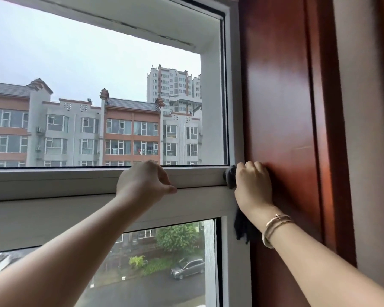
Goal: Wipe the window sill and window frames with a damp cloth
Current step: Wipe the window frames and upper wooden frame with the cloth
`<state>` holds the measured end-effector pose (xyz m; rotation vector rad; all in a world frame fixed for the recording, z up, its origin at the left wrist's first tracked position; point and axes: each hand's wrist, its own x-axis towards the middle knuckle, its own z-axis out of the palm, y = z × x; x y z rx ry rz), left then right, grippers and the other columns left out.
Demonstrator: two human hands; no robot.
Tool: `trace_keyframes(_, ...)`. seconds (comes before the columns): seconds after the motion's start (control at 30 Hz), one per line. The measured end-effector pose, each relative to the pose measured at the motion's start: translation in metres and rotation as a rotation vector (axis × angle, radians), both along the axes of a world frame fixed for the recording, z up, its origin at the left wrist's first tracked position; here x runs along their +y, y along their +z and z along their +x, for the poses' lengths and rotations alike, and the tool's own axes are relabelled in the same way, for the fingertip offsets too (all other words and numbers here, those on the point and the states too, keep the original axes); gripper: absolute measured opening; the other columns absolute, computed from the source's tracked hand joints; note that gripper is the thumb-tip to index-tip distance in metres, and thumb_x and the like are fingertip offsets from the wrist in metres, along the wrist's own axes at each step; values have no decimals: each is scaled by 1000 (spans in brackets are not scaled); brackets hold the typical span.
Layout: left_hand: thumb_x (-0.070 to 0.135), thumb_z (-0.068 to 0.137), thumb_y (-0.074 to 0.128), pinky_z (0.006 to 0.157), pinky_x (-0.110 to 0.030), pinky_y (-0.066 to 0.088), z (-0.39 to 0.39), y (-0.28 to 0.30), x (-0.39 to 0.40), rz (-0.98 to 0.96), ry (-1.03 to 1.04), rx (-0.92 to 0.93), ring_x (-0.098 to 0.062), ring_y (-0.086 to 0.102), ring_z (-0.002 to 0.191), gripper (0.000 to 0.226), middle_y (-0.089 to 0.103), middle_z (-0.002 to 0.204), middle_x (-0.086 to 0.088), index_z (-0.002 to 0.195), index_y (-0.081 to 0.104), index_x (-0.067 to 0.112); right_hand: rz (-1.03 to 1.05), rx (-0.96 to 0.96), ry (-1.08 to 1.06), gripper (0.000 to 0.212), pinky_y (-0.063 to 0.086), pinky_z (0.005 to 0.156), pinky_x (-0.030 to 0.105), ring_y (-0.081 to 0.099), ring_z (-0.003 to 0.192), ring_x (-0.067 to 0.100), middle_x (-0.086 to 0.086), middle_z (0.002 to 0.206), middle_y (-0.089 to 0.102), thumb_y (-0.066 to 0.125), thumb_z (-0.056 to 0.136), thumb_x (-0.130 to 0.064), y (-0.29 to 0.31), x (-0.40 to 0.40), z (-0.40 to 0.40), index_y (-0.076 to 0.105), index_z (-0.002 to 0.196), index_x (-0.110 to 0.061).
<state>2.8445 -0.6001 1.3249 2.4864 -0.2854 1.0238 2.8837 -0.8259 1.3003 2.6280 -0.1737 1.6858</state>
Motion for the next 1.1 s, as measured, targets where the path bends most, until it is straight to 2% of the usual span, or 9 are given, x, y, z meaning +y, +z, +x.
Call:
trace_keyframes(0.1, 37, 73, 78, 70, -28, 54, -5, 4, 7, 11, -101, 48, -12, 65, 73, 13, 72, 76, 7, 76, 77, 25, 204, 16, 190, 30, 39, 87, 36, 52, 103, 35, 18, 108, 60, 57, 76, -1, -9, 18, -9, 55, 106, -3)
trace_keyframes(0.2, 25, 77, 76, 77, -30, 56, -15, 8, 23, -22, -250, 76, -13, 68, 77, 6, 74, 77, 4, 77, 78, 19, 220, -112, 527, 38, 43, 77, 29, 56, 95, 28, 12, 101, 62, 66, 75, -6, -25, 72, -18, 50, 109, -5)
trace_keyframes(0.27, 24, 78, 75, 78, -32, 56, -23, 6, 41, -16, -246, 6, -11, 68, 75, 9, 74, 76, 3, 77, 77, 15, 156, -199, 721, 31, 46, 76, 22, 59, 88, 20, 7, 96, 63, 62, 82, -18, -31, 114, -21, 49, 108, -8)
trace_keyframes(0.37, 26, 77, 75, 75, -32, 55, -39, 2, 85, -20, -159, -70, -9, 65, 73, 13, 72, 72, 4, 72, 74, 15, 75, -219, 880, 24, 46, 86, 34, 57, 92, 22, 6, 98, 62, 62, 82, -9, -27, 170, -30, 51, 104, -9)
trace_keyframes(0.53, 32, 71, 78, 63, -22, 47, -80, -7, 171, -68, -56, -65, 2, 64, 63, 14, 70, 65, 10, 65, 73, 20, -142, -198, 957, 43, 52, 79, 39, 55, 89, 28, 12, 93, 61, 71, 62, 12, -14, 248, -49, 56, 99, -5)
trace_keyframes(0.7, 27, 73, 78, 70, -32, 56, -119, -22, 251, -141, 148, -153, -8, 67, 71, 10, 71, 67, 10, 65, 73, 23, -302, -227, 1080, 44, 56, 73, 43, 59, 88, 32, 14, 91, 63, 80, 53, 9, -6, 337, -66, 63, 93, -2)
trace_keyframes(0.87, 19, 82, 71, 70, -26, 50, -146, -26, 319, -169, 297, -209, -15, 66, 77, 8, 70, 82, 4, 77, 67, 24, -459, -278, 1142, 35, 56, 74, 35, 62, 86, 26, 8, 88, 67, 81, 58, 1, 3, 415, -90, 68, 90, -4)
trace_keyframes(0.97, 21, 85, 68, 77, -29, 52, -150, -27, 340, -209, 286, -179, -15, 65, 82, 8, 67, 90, 4, 92, 67, 16, -560, -282, 1178, 29, 56, 80, 38, 61, 92, 26, 8, 94, 67, 77, 67, -2, 7, 437, -93, 69, 95, -4)
trace_keyframes(1.1, 16, 85, 65, 83, -32, 52, -144, -31, 337, -256, 244, -197, -18, 65, 93, 11, 69, 93, 1, 95, 67, 13, -650, -272, 1135, 27, 55, 81, 38, 60, 96, 26, 7, 100, 67, 69, 73, 2, 10, 434, -90, 69, 99, -4)
